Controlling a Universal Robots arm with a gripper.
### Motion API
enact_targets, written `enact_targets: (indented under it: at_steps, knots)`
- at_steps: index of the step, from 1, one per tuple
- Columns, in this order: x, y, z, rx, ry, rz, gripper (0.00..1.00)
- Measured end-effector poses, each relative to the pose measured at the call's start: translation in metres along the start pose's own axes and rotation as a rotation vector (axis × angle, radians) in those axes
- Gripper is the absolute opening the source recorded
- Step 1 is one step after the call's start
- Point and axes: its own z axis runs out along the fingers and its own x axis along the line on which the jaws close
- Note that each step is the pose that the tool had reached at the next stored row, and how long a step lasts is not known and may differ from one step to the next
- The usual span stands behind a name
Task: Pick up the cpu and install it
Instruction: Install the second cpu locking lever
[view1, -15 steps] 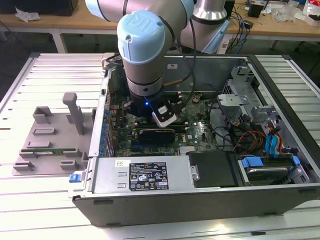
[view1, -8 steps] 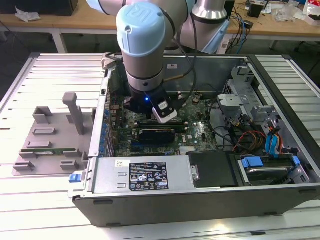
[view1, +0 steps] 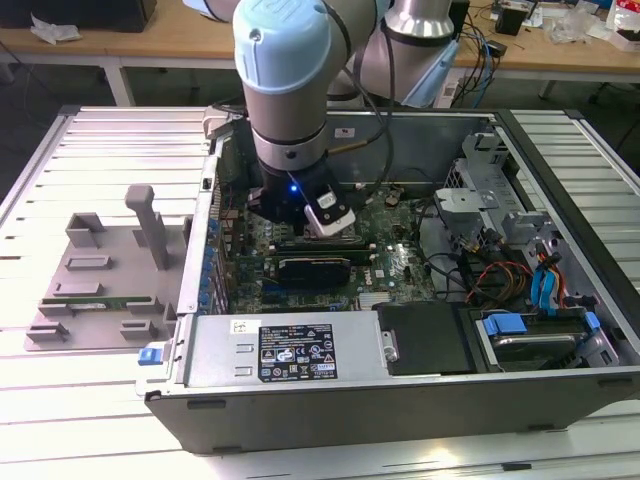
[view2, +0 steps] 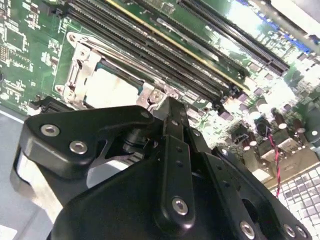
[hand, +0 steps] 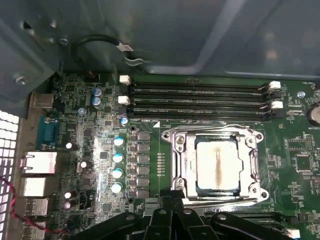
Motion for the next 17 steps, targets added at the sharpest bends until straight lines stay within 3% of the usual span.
enact_targets:
  at_steps: [4, 5, 7, 11, 12, 14, 15, 16, 17]
  knots:
    - [-0.0189, 0.0017, 0.0022, 0.0012, -0.0007, 0.005, 0.11]
    - [-0.0274, 0.0025, 0.0031, 0.0041, -0.0010, 0.008, 0.11]
    - [-0.0354, 0.0055, 0.0043, 0.0124, -0.0016, 0.011, 0.11]
    - [-0.0380, 0.0224, 0.0080, 0.0302, -0.0018, 0.011, 0.11]
    - [-0.0382, 0.0262, 0.0083, 0.0407, -0.0018, 0.010, 0.11]
    - [-0.0385, 0.0275, 0.0045, 0.0538, -0.0016, 0.010, 0.11]
    - [-0.0391, 0.0289, -0.0017, 0.0605, -0.0018, 0.010, 0.11]
    - [-0.0395, 0.0301, -0.0074, 0.0633, -0.0017, 0.010, 0.11]
    - [-0.0395, 0.0302, -0.0078, 0.0636, -0.0019, 0.010, 0.11]
